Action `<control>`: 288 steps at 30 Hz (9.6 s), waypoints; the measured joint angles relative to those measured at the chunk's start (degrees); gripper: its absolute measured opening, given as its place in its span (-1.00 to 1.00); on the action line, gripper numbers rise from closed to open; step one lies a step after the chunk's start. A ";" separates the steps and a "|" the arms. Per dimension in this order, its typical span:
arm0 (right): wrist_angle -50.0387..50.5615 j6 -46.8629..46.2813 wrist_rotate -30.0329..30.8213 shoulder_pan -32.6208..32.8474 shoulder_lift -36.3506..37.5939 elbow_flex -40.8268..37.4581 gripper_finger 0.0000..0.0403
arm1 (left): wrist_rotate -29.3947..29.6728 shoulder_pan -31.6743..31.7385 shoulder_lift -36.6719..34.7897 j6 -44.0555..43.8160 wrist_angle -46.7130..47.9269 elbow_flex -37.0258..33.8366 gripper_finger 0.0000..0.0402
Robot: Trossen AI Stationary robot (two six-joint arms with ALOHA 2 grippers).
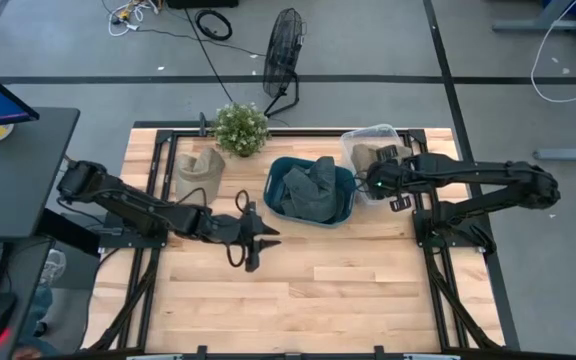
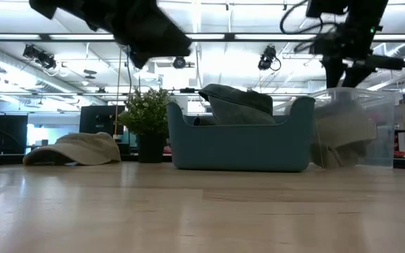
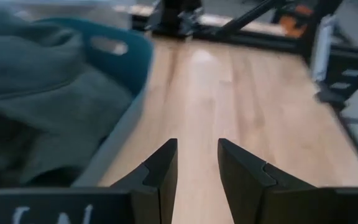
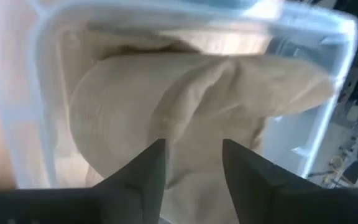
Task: Pick & Place hat
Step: Put the bottom brown cap into the transparent bin, then put the brown cap into the transparent bin, then return to Home Position
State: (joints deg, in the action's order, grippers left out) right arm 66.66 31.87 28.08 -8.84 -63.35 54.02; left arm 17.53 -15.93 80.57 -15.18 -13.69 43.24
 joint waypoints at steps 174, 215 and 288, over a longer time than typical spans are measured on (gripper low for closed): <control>-68.92 -36.93 -44.17 18.69 -50.23 21.31 -0.98 | -14.31 -7.92 -13.29 22.27 -3.41 -10.91 -0.65; 6.23 -51.15 12.70 16.28 0.91 21.31 -0.99 | -3.98 -6.98 -13.31 21.84 -11.20 -10.91 -0.35; 1.39 -47.53 -14.42 0.00 3.00 24.67 -0.17 | 20.10 -8.77 -25.93 20.03 -8.15 -10.26 -0.35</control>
State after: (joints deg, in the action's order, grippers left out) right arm 68.05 -15.67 13.66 -8.84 -60.35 78.70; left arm 37.64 -24.70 54.64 4.85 -21.84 32.98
